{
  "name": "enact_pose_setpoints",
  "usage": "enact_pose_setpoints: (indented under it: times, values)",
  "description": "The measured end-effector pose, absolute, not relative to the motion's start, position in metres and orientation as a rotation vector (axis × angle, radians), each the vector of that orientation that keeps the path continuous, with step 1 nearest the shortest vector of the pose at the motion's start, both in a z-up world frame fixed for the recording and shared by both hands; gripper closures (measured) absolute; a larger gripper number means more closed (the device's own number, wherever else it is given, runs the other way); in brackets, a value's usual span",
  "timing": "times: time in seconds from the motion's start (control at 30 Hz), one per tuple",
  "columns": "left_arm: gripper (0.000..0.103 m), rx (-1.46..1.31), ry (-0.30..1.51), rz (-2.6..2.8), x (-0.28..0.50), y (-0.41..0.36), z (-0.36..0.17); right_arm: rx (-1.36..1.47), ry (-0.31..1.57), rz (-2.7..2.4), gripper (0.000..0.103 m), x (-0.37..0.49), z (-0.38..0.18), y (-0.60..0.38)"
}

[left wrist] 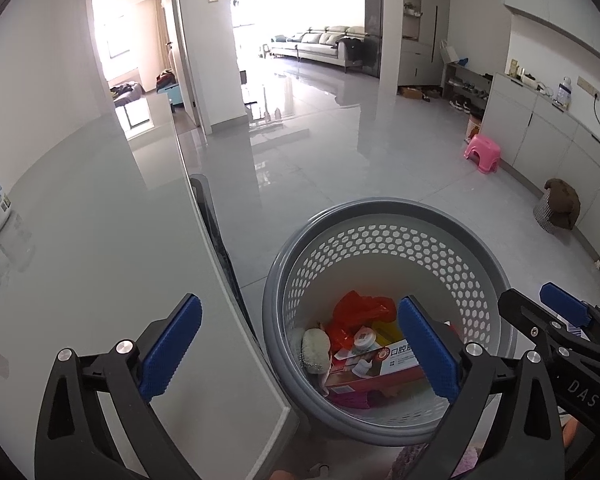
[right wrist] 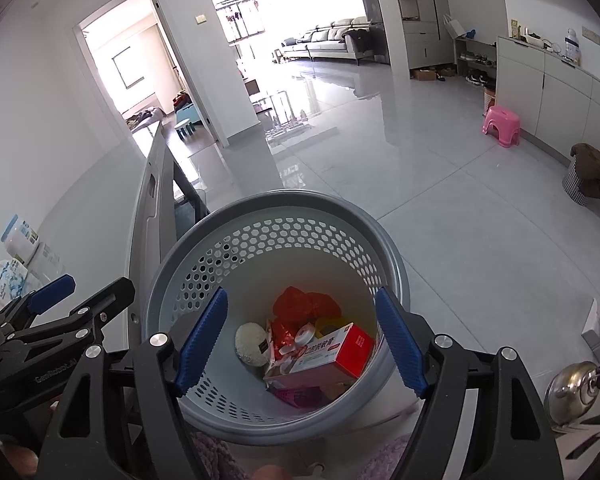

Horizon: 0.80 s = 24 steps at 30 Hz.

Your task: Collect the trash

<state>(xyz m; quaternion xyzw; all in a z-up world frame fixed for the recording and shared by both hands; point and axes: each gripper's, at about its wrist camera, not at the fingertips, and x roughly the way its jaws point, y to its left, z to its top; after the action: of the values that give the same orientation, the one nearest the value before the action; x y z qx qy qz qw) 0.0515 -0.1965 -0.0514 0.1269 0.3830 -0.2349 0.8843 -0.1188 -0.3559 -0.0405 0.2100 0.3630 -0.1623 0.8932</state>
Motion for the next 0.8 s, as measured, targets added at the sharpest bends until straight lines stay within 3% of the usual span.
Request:
enact_pose_setpoints:
  times: [0.8]
  values:
    - [0.006,0.275,0.798,-0.474,0.0479,-0.1988,-0.0508,0.432,0.752,-0.337,0.03,-0.1193,-0.0403,-0.3545]
